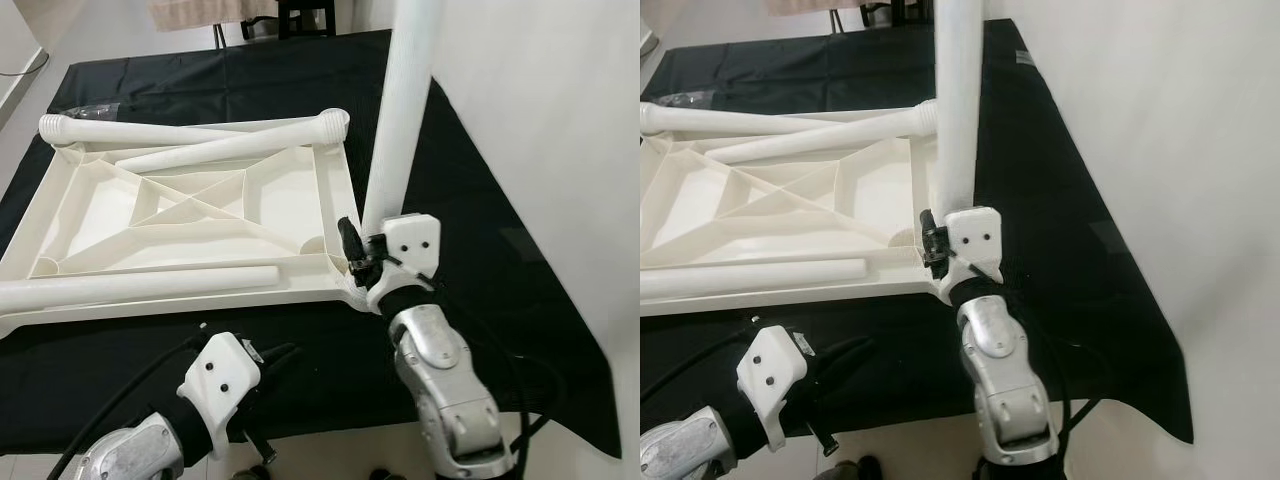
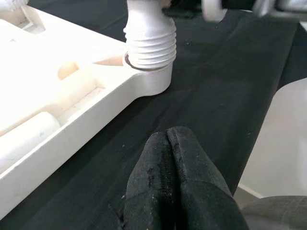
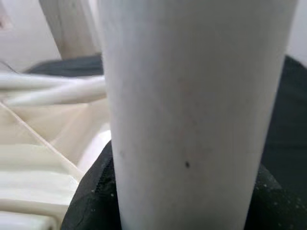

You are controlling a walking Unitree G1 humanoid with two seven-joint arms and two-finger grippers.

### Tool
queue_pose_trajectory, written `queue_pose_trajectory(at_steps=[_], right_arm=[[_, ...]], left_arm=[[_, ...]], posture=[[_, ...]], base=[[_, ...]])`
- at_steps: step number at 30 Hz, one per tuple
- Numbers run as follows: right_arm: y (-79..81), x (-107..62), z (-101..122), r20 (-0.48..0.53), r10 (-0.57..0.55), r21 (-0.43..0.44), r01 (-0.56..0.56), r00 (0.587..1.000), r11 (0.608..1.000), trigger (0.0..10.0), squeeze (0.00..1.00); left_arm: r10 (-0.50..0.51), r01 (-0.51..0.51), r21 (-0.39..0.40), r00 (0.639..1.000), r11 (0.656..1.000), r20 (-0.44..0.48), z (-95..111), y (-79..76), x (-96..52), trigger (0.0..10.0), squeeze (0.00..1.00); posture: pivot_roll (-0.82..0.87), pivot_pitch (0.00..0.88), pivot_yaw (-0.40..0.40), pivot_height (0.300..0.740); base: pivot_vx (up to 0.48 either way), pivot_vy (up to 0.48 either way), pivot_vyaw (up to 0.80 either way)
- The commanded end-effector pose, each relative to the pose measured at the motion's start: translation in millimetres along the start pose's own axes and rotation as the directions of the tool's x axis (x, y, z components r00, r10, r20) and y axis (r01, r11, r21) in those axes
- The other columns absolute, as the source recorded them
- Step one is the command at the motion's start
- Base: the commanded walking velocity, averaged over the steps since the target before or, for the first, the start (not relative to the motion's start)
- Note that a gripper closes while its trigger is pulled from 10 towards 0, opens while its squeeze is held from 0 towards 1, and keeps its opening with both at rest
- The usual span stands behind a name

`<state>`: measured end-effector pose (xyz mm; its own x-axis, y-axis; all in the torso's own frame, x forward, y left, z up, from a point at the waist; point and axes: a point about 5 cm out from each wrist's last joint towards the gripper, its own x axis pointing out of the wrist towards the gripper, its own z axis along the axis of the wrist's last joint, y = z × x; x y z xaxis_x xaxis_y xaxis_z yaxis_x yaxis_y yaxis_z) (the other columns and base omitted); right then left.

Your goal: Building children table

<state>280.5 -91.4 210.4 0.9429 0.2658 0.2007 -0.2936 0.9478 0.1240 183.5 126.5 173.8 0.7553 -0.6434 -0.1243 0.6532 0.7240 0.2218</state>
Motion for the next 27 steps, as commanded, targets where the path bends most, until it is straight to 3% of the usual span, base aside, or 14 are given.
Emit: queue_pose_trajectory(at_steps=[1,3,8,13,15,16,17,23,24,27], right_arm=[[0.5,-1.6,-7,-0.019,0.101,0.156,-0.097,0.995,0.983,10.0,0.00],[-2.6,2.8,7,0.058,0.218,0.173,-0.225,0.974,0.959,10.0,0.00],[-14.0,12.7,22,0.113,0.326,0.107,-0.337,0.939,0.935,10.0,0.00],[-24.2,26.8,28,0.125,0.264,0.052,-0.272,0.956,0.961,10.0,0.00],[-34.0,39.1,24,0.101,0.169,-0.061,-0.163,0.980,0.985,10.0,0.00],[-34.0,39.1,24,0.101,0.169,-0.061,-0.163,0.980,0.985,10.0,0.00],[-44.2,48.6,19,0.074,0.080,-0.169,-0.066,0.994,0.983,10.0,0.00],[-56.7,52.3,8,0.034,0.050,-0.288,-0.038,0.998,0.957,10.0,0.00],[-55.6,51.2,3,0.019,0.067,-0.307,-0.058,0.998,0.950,10.0,0.00],[-51.0,49.2,-3,0.004,0.101,-0.311,-0.094,0.995,0.946,10.0,0.00]], left_arm=[[-0.012,0.012,0.011,1.000,1.000,-0.015,-4,-0.8,0.8,10.0,0.00],[-0.012,0.012,0.016,1.000,1.000,-0.011,-4,0.2,2.6,10.0,0.00],[-0.003,0.003,0.038,1.000,0.999,-0.001,-5,3.9,7.2,10.0,0.00],[0.045,-0.047,0.047,0.998,0.998,0.049,3,16.7,17.2,10.0,0.00],[0.089,-0.096,0.040,0.983,0.995,0.159,24,30.8,27.8,10.0,0.00],[0.089,-0.096,0.040,0.983,0.995,0.159,24,30.8,27.8,10.0,0.00],[0.122,-0.132,0.023,0.958,0.991,0.260,46,42.2,34.5,10.0,0.00],[0.177,-0.183,-0.024,0.901,0.983,0.396,74,57.2,35.3,10.0,0.00],[0.181,-0.183,-0.035,0.889,0.982,0.420,79,59.8,35.4,10.0,1.00],[0.191,-0.203,-0.021,0.871,0.979,0.452,88,65.1,36.3,10.0,1.00]], posture=[[0.04,0.200,0.034,0.740],[0.04,0.193,0.033,0.740],[0.04,0.159,0.022,0.740],[0.04,0.094,0.009,0.740],[0.04,0.042,0.007,0.740],[0.04,0.042,0.007,0.740],[0.04,0.026,0.005,0.740],[0.05,0.000,0.001,0.740],[0.05,0.000,-0.002,0.740],[0.05,0.000,-0.004,0.740]], base=[[0.000,0.000,0.00],[0.000,0.000,0.00],[0.000,0.000,0.00],[0.000,0.000,0.00],[0.000,0.000,0.00],[0.000,0.000,0.00],[0.000,0.000,0.00],[0.000,0.000,0.00],[0.000,0.000,0.00],[0.000,0.000,0.00]])
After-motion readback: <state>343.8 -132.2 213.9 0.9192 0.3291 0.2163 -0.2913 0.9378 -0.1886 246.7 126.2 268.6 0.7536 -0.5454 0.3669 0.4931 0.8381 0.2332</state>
